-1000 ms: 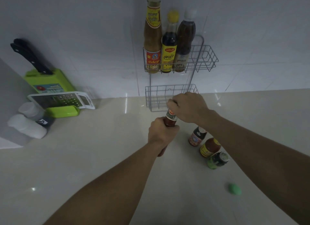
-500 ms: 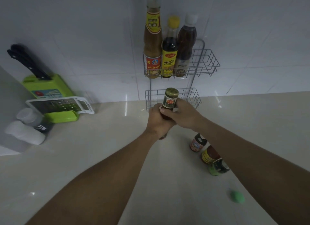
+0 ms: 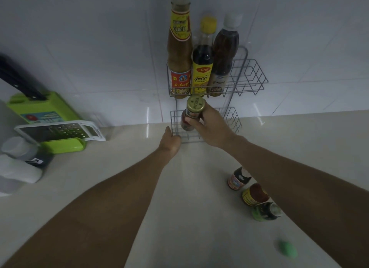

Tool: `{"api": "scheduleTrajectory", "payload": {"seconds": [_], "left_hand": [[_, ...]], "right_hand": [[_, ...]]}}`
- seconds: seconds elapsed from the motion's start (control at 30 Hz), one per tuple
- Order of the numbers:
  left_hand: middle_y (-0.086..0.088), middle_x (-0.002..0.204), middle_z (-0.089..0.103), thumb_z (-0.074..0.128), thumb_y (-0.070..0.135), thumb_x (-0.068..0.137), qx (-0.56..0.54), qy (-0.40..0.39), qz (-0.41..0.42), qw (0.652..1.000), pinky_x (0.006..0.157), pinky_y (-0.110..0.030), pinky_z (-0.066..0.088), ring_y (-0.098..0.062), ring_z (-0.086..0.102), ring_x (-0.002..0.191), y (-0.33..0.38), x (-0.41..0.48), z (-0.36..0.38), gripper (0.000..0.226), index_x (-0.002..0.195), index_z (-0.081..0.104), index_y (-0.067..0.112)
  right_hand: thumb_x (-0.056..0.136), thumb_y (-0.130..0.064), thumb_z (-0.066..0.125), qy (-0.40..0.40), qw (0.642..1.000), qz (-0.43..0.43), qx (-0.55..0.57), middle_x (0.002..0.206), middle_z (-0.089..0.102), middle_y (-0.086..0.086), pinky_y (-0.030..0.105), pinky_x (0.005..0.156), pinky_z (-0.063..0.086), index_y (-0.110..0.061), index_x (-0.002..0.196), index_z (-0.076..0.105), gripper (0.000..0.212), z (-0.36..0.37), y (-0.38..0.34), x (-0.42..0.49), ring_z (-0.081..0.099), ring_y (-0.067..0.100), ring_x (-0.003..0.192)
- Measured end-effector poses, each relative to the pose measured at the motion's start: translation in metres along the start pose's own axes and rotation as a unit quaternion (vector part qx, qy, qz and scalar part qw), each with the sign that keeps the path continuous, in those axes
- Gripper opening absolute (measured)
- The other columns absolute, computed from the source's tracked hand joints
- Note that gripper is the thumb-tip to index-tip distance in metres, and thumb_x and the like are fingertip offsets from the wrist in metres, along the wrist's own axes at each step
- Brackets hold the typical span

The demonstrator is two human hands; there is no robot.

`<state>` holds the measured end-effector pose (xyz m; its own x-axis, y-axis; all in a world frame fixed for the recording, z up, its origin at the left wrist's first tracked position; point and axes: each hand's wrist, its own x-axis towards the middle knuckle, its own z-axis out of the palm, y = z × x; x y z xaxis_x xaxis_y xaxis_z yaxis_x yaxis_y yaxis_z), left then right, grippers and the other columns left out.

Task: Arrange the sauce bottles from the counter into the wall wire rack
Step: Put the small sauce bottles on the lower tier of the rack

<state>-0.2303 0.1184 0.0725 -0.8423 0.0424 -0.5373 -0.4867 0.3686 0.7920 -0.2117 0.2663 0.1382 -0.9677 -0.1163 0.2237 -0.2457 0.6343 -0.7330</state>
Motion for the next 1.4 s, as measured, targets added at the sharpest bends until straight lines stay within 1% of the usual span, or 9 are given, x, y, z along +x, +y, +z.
{"api": "scheduleTrajectory", "payload": {"seconds": [0.1,0.2,0.3,0.43,0.53,0.9,1.07,1.17,1.4], "left_hand": [[-0.016,0.165,0.024,0.04,0.007,0.091,0.011,-0.037,-0.013,0.999,0.12,-0.049,0.03,-0.036,0.028,0.15,-0.002,0.005,-0.001,0.074,0.161,0.013,0.011],[-0.022,0.15,0.046,0.04,0.013,0.076,0.019,-0.034,-0.004,0.999,0.112,-0.051,0.04,-0.041,0.045,0.136,-0.01,0.019,-0.002,0.077,0.152,0.034,0.009],[-0.02,0.14,0.055,0.039,0.003,0.084,0.025,-0.03,0.006,0.999,0.105,-0.048,0.044,-0.041,0.051,0.128,-0.009,0.014,-0.004,0.064,0.147,0.04,0.013],[-0.024,0.14,0.053,0.045,0.011,0.082,0.012,-0.045,0.011,0.999,0.11,-0.052,0.039,-0.044,0.048,0.132,0.0,0.004,-0.003,0.064,0.146,0.039,0.01],[-0.029,0.143,0.048,0.042,-0.005,0.092,-0.009,-0.061,0.004,0.998,0.114,-0.051,0.033,-0.046,0.041,0.137,0.001,0.0,-0.001,0.059,0.149,0.034,0.005],[-0.018,0.137,0.056,0.045,0.023,0.078,0.032,-0.052,0.014,0.998,0.106,-0.053,0.043,-0.041,0.051,0.129,-0.003,0.01,0.001,0.071,0.147,0.034,0.015],[-0.002,0.126,0.051,0.056,0.028,0.093,0.048,0.037,0.085,0.995,0.081,-0.033,0.045,-0.017,0.054,0.1,-0.006,-0.006,0.006,0.048,0.136,0.045,0.012],[-0.004,0.126,0.04,0.062,0.026,0.089,0.086,0.091,0.133,0.983,0.094,-0.035,0.045,-0.02,0.048,0.111,-0.018,-0.019,0.016,0.054,0.135,0.041,0.009],[0.0,0.146,0.044,0.069,0.014,0.087,0.136,-0.155,0.138,0.969,0.087,-0.025,0.042,-0.017,0.041,0.136,-0.028,-0.06,0.069,0.064,0.145,0.042,0.02]], "right_hand": [[0.093,-0.015,0.066,-0.006,1.0,0.019,0.004,0.098,0.063,-0.006,0.003,0.073,0.042,-0.008,0.12,0.055,0.03,0.012,0.007,0.009,0.059,-0.004,0.083],[0.094,-0.018,0.065,-0.028,0.999,0.041,0.014,0.11,0.066,0.001,0.022,0.085,0.051,-0.007,0.127,0.05,0.038,0.025,0.012,0.021,0.062,0.012,0.096],[0.094,-0.018,0.065,-0.061,0.996,0.065,0.001,0.118,0.066,0.008,0.026,0.088,0.047,-0.005,0.132,0.045,0.045,0.038,0.018,0.029,0.061,0.016,0.103],[0.098,-0.025,0.06,-0.079,0.992,0.102,-0.005,0.125,0.064,0.013,0.031,0.092,0.046,-0.006,0.134,0.042,0.045,0.048,0.023,0.044,0.061,0.027,0.114],[0.098,-0.03,0.06,-0.097,0.987,0.125,-0.009,0.131,0.061,0.013,0.038,0.099,0.047,-0.007,0.136,0.041,0.048,0.049,0.022,0.052,0.059,0.028,0.119],[0.1,-0.039,0.054,-0.15,0.966,0.21,0.009,0.136,0.057,0.012,0.034,0.094,0.042,-0.01,0.141,0.038,0.053,0.058,0.025,0.052,0.056,0.029,0.123],[0.099,-0.047,0.05,-0.192,0.956,0.221,0.002,0.148,0.048,0.01,0.035,0.098,0.04,-0.014,0.149,0.031,0.062,0.044,0.017,0.049,0.049,0.03,0.133],[0.1,-0.05,0.048,-0.178,0.958,0.217,-0.056,0.16,0.033,0.011,0.036,0.106,0.038,-0.012,0.156,0.021,0.073,0.021,0.007,0.038,0.04,0.03,0.142],[0.101,-0.047,0.048,-0.2,0.948,0.221,-0.112,0.134,0.059,0.023,0.037,0.1,0.046,0.005,0.129,0.059,0.06,-0.051,0.0,-0.021,0.058,0.033,0.119]]}}
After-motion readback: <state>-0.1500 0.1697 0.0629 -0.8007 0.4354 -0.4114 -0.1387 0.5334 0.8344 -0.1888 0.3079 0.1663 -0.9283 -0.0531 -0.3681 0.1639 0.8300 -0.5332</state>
